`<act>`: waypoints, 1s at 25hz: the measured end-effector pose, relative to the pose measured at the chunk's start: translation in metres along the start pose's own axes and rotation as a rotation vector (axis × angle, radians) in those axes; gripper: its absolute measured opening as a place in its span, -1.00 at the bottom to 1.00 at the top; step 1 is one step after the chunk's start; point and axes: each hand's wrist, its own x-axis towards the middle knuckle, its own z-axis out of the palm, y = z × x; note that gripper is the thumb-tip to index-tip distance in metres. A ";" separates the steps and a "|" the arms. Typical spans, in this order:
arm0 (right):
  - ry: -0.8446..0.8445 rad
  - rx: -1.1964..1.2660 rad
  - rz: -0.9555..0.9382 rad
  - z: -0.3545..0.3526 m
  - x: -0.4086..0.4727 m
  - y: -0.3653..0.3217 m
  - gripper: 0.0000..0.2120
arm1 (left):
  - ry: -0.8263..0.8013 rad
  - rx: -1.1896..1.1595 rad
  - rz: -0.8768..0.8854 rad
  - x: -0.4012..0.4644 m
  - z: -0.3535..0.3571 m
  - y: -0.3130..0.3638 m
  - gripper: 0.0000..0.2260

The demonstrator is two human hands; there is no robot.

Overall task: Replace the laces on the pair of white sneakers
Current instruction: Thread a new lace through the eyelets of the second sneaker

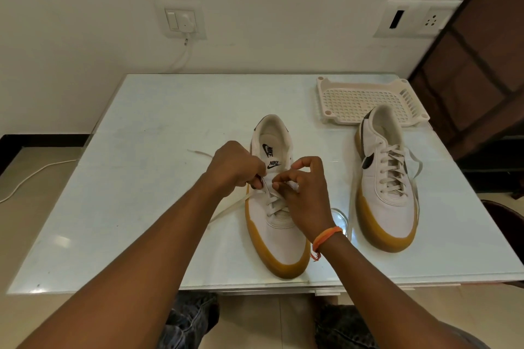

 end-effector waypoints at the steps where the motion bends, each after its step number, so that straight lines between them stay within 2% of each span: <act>1: 0.023 -0.002 0.005 0.000 0.000 -0.001 -0.97 | -0.009 0.001 0.008 0.000 0.000 0.001 -0.89; 5: 0.069 -0.008 0.041 0.004 0.001 -0.003 -0.91 | -0.060 -0.001 0.017 -0.002 0.000 0.000 -0.89; 12: -0.133 -0.070 0.051 -0.009 0.010 -0.005 -0.91 | -0.076 -0.014 0.061 0.000 -0.002 -0.003 -0.90; 18: 0.007 -0.136 0.056 0.003 0.001 -0.004 -0.91 | -0.090 0.022 0.132 0.000 0.004 -0.001 -0.89; 21: -0.002 -0.129 0.069 0.002 0.001 -0.002 -0.90 | -0.121 -0.006 0.101 -0.003 0.002 0.000 -0.88; 25: -0.038 -0.121 0.082 0.000 0.004 -0.002 -0.89 | -0.231 -0.077 -0.037 -0.009 -0.007 0.001 -0.93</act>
